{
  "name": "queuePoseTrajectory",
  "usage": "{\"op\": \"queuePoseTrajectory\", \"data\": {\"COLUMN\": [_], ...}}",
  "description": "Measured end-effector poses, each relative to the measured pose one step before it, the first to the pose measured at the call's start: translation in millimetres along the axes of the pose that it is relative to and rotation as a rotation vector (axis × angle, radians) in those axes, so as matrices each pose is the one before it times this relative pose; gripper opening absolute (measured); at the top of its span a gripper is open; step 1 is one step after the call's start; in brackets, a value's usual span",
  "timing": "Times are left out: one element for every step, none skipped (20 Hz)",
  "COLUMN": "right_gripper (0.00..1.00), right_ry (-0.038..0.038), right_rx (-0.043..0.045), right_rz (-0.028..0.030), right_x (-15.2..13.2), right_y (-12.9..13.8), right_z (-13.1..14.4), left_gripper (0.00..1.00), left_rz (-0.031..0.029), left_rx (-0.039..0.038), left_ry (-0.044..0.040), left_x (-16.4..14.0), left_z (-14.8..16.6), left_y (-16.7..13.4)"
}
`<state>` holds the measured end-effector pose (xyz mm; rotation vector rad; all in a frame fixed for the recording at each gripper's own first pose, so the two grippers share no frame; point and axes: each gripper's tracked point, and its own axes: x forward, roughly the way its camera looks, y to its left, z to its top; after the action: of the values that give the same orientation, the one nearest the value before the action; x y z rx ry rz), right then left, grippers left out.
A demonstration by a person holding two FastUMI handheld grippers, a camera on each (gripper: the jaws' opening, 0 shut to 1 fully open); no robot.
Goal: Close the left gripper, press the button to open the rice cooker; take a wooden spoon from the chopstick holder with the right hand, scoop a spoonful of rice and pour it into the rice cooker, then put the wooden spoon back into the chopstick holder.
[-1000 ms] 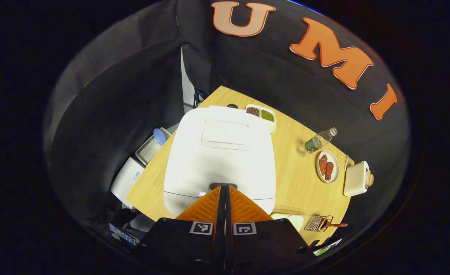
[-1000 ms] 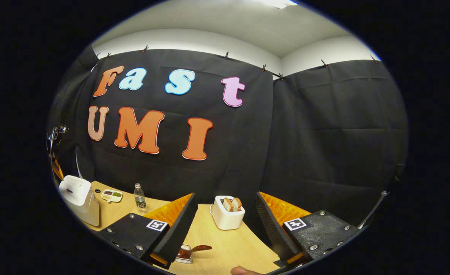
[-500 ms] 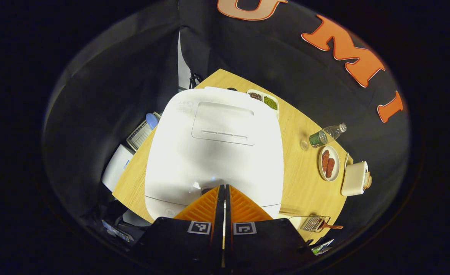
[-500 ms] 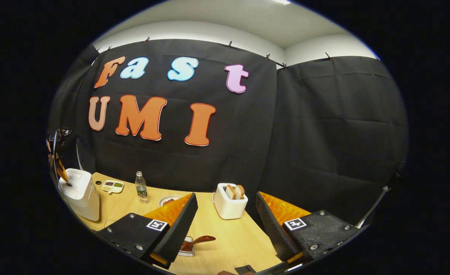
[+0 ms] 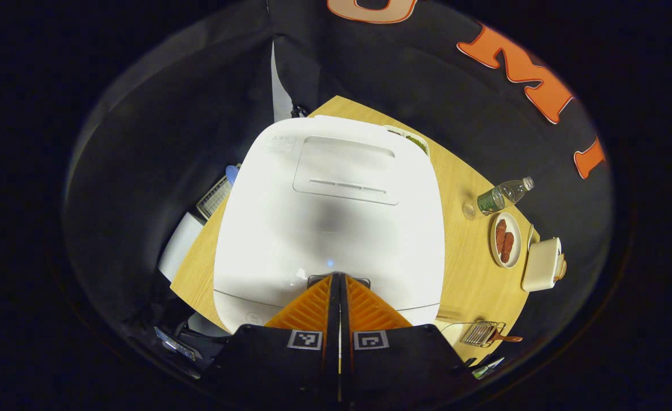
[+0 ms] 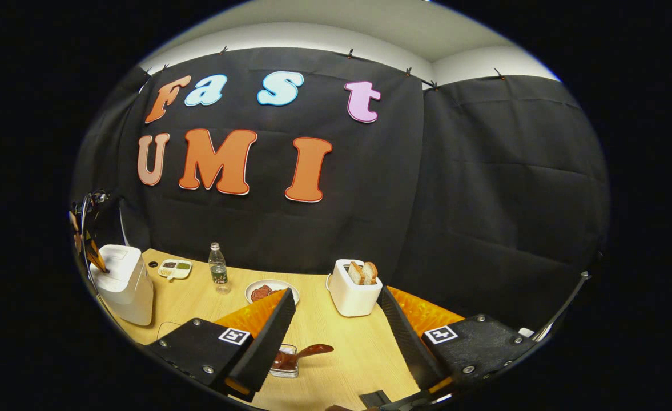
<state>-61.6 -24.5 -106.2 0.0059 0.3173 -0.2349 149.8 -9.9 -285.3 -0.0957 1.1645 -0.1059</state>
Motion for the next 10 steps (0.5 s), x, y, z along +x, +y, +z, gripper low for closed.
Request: {"op": "queuePoseTrajectory", "data": {"right_gripper": [0.95,0.95,0.95,0.95,0.95,0.95,0.95,0.95,0.95,0.95], "right_ry": [-0.00001,0.00013,0.00033,0.00064,0.00373,0.0028,0.00104,0.00156,0.00438,0.00304], "right_rx": [0.0052,0.00214,-0.00196,-0.00406,-0.00639,-0.00585,-0.00254,0.00131,0.00367,0.0045], "right_rz": [0.01093,0.01165,0.00848,0.00721,0.00654,0.00475,0.00358,0.00427,0.00639,0.0062], "right_x": [2.25,2.61,3.28,2.58,1.85,2.82,1.87,3.12,2.04,2.09], "right_y": [3.09,3.94,2.12,0.69,-0.48,-0.59,-1.86,-0.18,0.52,-0.34], "right_z": [-0.36,-0.94,0.33,-0.35,-1.46,-1.32,-0.68,0.52,-0.93,-2.47], "left_gripper": [0.06,0.07,0.07,0.06,0.06,0.03,0.06,0.06,0.09,0.06], "left_rz": [0.00303,0.00035,-0.00372,-0.0049,-0.01061,-0.01411,-0.01935,-0.02263,-0.01812,0.00162], "left_rx": [0.00894,0.00604,0.00357,-0.0093,-0.0044,-0.00624,-0.0071,-0.00521,0.0027,0.01524], "left_ry": [-0.00787,0.00247,-0.00775,-0.01028,-0.02516,-0.03558,-0.04439,-0.05752,-0.06086,-0.06726], "left_x": [-0.39,0.48,-1.8,-3.32,-6.19,-9.8,-11.2,-11.95,-11.29,-11.48], "left_z": [1.14,0.23,2.34,1.71,4.95,7.67,10.28,13.18,14.17,15.35], "left_y": [-0.41,0.06,-0.47,-0.72,-1.14,-1.82,-2.1,-4.19,-1.39,0.99]}}
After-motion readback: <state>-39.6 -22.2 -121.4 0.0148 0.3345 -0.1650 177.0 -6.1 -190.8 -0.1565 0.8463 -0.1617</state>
